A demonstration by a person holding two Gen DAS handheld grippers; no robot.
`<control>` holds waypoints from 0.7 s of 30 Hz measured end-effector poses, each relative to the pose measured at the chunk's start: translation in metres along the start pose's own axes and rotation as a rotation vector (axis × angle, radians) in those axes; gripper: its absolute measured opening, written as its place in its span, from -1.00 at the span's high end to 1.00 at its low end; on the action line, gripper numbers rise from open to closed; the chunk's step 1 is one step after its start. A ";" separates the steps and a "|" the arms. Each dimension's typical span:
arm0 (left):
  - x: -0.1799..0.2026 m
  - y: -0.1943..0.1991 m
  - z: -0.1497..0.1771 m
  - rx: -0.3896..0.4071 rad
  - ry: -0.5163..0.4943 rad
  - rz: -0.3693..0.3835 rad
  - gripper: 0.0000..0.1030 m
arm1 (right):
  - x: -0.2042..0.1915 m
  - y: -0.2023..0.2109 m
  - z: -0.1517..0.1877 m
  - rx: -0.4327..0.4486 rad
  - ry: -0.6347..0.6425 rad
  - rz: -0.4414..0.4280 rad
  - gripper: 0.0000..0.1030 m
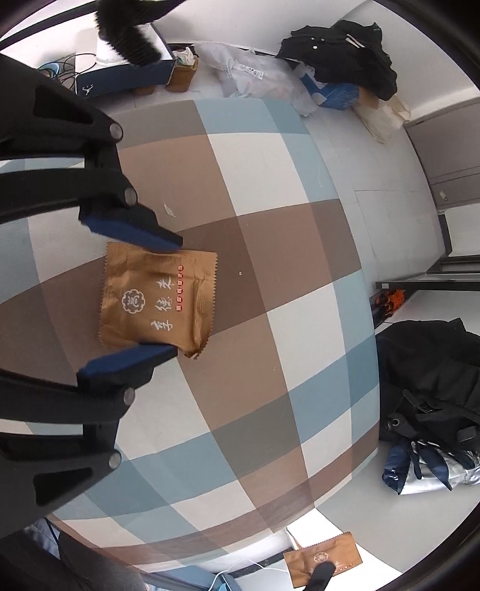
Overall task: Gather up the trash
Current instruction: 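Grasp the other brown paper packet with the left gripper while the right gripper holds its packet, then carry both brown packets with both grippers over the white bin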
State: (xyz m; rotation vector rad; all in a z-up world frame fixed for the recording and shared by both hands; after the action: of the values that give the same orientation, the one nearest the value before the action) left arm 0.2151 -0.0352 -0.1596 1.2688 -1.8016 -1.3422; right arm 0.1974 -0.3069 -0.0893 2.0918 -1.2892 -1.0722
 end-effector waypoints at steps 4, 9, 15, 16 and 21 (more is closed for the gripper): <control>0.000 -0.001 -0.002 -0.012 0.017 -0.022 0.21 | 0.000 0.002 0.000 0.006 -0.001 0.000 0.92; -0.001 0.002 0.001 -0.014 0.040 -0.028 0.21 | 0.001 0.006 0.000 0.010 -0.007 0.002 0.91; -0.011 0.001 -0.001 -0.031 0.098 0.016 0.21 | 0.003 0.010 0.001 0.019 -0.016 0.001 0.91; -0.012 0.001 -0.001 -0.034 0.109 0.029 0.21 | 0.003 0.010 0.001 0.018 -0.018 0.001 0.91; -0.024 0.002 -0.002 -0.058 0.200 0.133 0.21 | 0.004 0.009 0.000 0.017 -0.026 -0.002 0.90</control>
State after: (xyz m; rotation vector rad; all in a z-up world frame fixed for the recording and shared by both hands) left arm 0.2254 -0.0143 -0.1548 1.1857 -1.6653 -1.1443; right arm 0.1934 -0.3148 -0.0845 2.0982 -1.3134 -1.0960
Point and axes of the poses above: each gripper's, at about its wrist camera, not at the fingertips, and y roughly against the way its jaws point, x to its right, z to its underside, the point moved 4 cm from there along -y, roughly the way its jaws point, and after that the axes turned 8 degrees about -z, right-handed, at the moved point
